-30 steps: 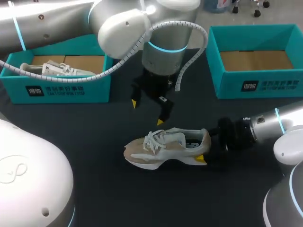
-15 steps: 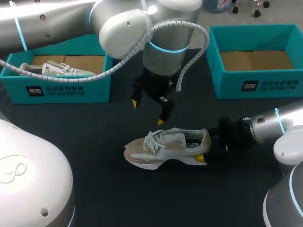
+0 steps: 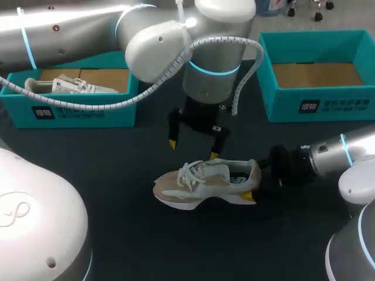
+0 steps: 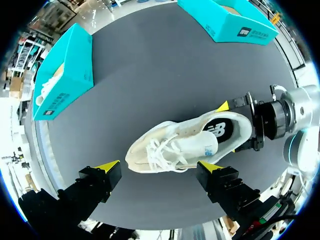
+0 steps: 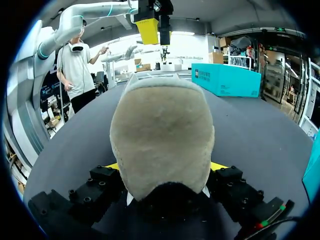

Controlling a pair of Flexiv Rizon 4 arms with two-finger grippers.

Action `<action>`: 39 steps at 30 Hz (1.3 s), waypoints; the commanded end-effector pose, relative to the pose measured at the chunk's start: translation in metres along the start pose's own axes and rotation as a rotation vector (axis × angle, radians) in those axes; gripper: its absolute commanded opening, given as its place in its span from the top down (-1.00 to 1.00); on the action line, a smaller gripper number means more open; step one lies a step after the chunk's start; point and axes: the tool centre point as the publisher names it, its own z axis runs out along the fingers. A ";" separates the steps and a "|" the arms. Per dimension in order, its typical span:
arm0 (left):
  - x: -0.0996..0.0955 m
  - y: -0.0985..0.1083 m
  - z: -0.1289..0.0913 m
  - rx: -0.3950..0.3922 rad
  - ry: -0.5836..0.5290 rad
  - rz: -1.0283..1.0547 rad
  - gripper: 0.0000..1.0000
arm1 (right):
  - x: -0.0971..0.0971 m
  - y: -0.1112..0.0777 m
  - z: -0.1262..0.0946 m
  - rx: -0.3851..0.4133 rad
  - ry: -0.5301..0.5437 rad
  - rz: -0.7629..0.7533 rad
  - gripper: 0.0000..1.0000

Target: Take the shoe out of the shoebox, open the shoe tongue, remove and reinsert the insole, then place the shoe into the shoebox

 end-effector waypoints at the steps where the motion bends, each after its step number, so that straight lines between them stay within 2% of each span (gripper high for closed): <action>1: 0.010 0.004 0.014 -0.012 0.062 -0.101 -1.00 | 0.001 0.001 0.001 0.004 -0.002 0.001 1.00; 10: 0.051 0.001 0.035 -0.025 0.042 -0.059 -1.00 | 0.001 0.001 0.001 0.004 -0.002 0.001 1.00; 17: 0.073 0.002 0.038 -0.019 0.036 -0.048 -1.00 | 0.001 0.001 0.001 0.004 -0.002 0.001 1.00; 23: 0.080 -0.004 0.040 -0.008 0.031 -0.069 -1.00 | 0.001 0.001 0.001 0.004 -0.002 0.001 1.00; 30: 0.087 -0.004 0.048 0.004 -0.027 -0.100 -1.00 | 0.001 0.001 0.001 0.004 -0.002 0.001 1.00; 39: 0.083 -0.002 0.058 0.030 -0.095 -0.182 -1.00 | 0.001 0.001 0.001 0.004 -0.002 0.001 1.00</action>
